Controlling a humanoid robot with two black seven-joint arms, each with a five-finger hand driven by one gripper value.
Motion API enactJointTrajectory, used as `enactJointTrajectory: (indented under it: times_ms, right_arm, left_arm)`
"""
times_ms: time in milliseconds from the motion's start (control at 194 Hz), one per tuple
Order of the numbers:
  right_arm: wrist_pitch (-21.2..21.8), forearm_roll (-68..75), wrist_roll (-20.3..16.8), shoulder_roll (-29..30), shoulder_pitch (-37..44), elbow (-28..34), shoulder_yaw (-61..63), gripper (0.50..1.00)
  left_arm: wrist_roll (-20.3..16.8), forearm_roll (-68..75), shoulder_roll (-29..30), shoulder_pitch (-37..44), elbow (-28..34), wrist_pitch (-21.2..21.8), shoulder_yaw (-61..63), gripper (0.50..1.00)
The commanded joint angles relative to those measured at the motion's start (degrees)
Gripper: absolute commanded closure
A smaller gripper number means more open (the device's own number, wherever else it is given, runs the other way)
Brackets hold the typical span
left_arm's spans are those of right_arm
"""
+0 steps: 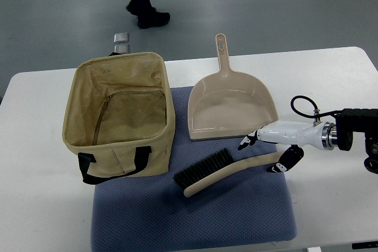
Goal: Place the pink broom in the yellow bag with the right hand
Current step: 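Close the right hand fingers around the beige brush handle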
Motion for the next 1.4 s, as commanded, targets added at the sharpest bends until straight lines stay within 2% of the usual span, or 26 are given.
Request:
enactJointTrajectory:
  times_ms: [0,160,361,479,660,866,979,1113,1304,1355,1396]
  right_arm:
    - [-1.2,-0.8,-0.9,0.3,0.1,-0.1,-0.9,0.703]
    - [-2.0,-3.3,-1.6,0.3,0.0,-0.6,-1.9,0.744]
    - [-2.2,-4.1,-1.7,0.3,0.0,-0.6,-2.0,0.881]
    - [-2.5,-4.3,-1.7,0.3,0.0,-0.6,-2.3,0.922]
    - [-2.8,-5.1,-1.7,0.4,0.0,-0.7,-2.5,0.924]
    - [-3.4,-5.7,-1.6,0.4,-0.1,-1.0,-3.6,0.895]
    - [-4.6,-5.8,-1.6,0.7,-0.2,-1.2,-3.7,0.828]
    - [-4.7,-5.8,-1.5,0.7,-0.1,-1.2,-3.7,0.791]
    - [-4.7,-5.8,-1.4,0.7,-0.1,-1.2,-3.8,0.795]
    - [-4.7,-6.3,-1.4,0.7,-0.1,-1.4,-3.8,0.826]
    - [-4.7,-6.9,-1.4,0.7,-0.1,-1.7,-3.8,0.875]
  left_arm:
    - [0.0,0.0,0.0,0.0,0.0,0.0,0.0,0.500]
    - [0.0,0.0,0.0,0.0,0.0,0.0,0.0,0.500]
    - [0.0,0.0,0.0,0.0,0.0,0.0,0.0,0.500]
    - [0.0,0.0,0.0,0.0,0.0,0.0,0.0,0.500]
    - [0.0,0.0,0.0,0.0,-0.1,0.0,0.0,0.500]
    - [0.0,0.0,0.0,0.0,0.0,0.0,0.0,0.500]
    - [0.0,0.0,0.0,0.0,0.0,0.0,0.0,0.500]
    - [0.0,0.0,0.0,0.0,0.0,0.0,0.0,0.500]
    - [0.0,0.0,0.0,0.0,0.0,0.0,0.0,0.500]
    - [0.0,0.0,0.0,0.0,-0.1,0.0,0.0,0.500]
    - [0.0,0.0,0.0,0.0,0.0,0.0,0.0,0.500]
